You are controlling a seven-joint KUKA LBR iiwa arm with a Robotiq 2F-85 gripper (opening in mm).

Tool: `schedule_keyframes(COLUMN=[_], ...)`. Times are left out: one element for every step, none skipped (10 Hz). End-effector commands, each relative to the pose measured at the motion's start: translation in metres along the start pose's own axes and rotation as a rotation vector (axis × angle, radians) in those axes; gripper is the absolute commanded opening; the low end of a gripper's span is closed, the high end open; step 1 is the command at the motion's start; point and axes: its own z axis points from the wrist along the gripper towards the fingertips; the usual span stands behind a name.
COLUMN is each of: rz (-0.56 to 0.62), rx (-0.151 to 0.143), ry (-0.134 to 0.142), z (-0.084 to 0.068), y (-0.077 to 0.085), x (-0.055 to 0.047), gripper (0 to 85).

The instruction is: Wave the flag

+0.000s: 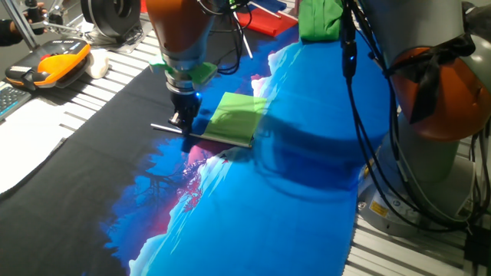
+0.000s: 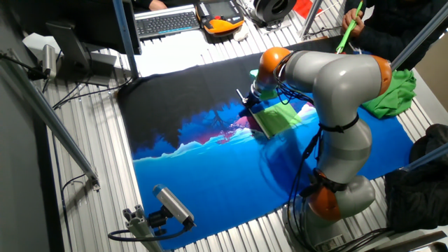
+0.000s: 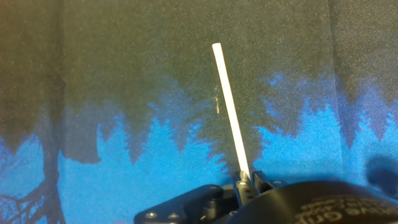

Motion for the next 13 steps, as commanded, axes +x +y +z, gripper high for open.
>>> schedule_keyframes(rz=[-0.002,0.001,0.008,0.012,0.012,0.009,0.003,0.000,-0.008,-0.020,-0.024,-0.025,-0.030], rx=[0.000,0.000,0.001,0.001,0.003,-0.002,-0.006,-0.008,-0.010,-0.015,-0.018,-0.020,-0.020], ry=[-0.004,-0.006,-0.009,-0.009,-0.017,-0.023,-0.021,-0.019,-0.019,-0.015,-0.012,-0.012,-0.010], z=[0.0004,0.0001,-0.0003,-0.0001,0.0001,0.0011,0.0020,0.0030,0.0037,0.0038,0.0038,0.0039,0.0033], y=[0.0001,0.0002,0.0003,0.0003,0.0005,0.0006,0.0006,0.0007,0.0007,0.0007,0.0007,0.0006,0.0005], x=[0.0006,0.0005,0.0004,0.0006,0.0012,0.0022,0.0029,0.0039,0.0045,0.0045,0.0045,0.0045,0.0037], gripper=[17.0,34.0,34.0,34.0,34.0,34.0,34.0,17.0,17.0,17.0,0.0,0.0,0.0])
